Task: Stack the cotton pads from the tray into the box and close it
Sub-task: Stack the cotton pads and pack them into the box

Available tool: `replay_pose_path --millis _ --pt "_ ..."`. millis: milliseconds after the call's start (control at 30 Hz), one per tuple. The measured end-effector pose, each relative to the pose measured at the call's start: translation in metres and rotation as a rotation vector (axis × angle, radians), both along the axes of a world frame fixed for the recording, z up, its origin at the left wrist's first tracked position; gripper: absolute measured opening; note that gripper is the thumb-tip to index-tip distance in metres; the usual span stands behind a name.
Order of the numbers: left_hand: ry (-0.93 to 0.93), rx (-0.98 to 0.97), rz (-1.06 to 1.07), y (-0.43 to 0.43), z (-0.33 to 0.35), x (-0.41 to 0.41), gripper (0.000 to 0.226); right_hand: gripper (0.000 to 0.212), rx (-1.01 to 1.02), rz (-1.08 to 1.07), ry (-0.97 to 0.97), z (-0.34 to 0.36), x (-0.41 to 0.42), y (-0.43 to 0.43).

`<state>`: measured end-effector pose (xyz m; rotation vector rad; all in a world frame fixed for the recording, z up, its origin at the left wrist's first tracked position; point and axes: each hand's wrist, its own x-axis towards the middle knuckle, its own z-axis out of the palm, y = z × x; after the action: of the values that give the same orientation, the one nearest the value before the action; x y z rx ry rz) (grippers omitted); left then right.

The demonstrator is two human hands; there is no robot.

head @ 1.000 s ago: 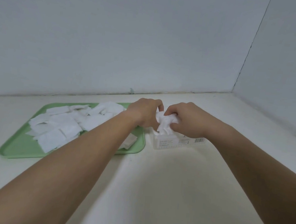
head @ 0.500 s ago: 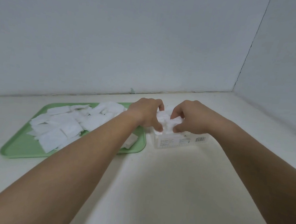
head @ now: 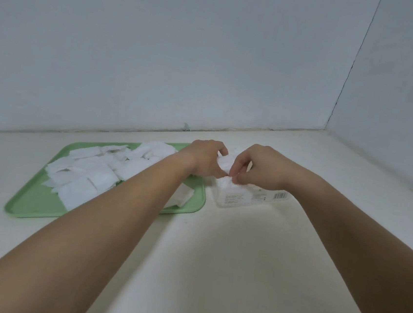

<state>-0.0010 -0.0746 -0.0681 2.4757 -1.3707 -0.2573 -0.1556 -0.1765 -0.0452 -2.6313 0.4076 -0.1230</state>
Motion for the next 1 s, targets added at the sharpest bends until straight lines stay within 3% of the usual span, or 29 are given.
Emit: replay_pose_path --millis 133,333,433,567,800,900,1000 --pt "0.226 -0.198 -0.009 0.036 0.011 -0.001 0.056 0.021 -0.009 -0.033 -0.080 0.008 -0.005 0.010" --pt "0.268 -0.426 0.099 0.112 0.010 0.011 0.009 0.021 0.022 -0.026 -0.319 0.014 0.011 0.062" --pt "0.280 -0.508 0.183 0.143 0.002 0.018 0.009 0.028 0.026 0.062 -0.147 0.004 0.032 0.091" --pt "0.312 -0.624 0.285 0.162 -0.012 0.027 0.014 0.034 -0.192 0.005 0.064 -0.030 0.068 0.110" --pt "0.422 -0.798 0.328 0.158 -0.013 0.027 0.011 0.027 -0.298 -0.046 0.127 -0.057 0.088 0.123" --pt "0.441 -0.813 0.329 0.152 -0.014 0.026 0.010 0.037 -0.315 -0.062 0.132 -0.055 0.090 0.123" --pt "0.419 -0.811 0.313 0.151 -0.018 0.027 0.013 0.048 -0.209 -0.048 0.096 -0.051 0.091 0.119"
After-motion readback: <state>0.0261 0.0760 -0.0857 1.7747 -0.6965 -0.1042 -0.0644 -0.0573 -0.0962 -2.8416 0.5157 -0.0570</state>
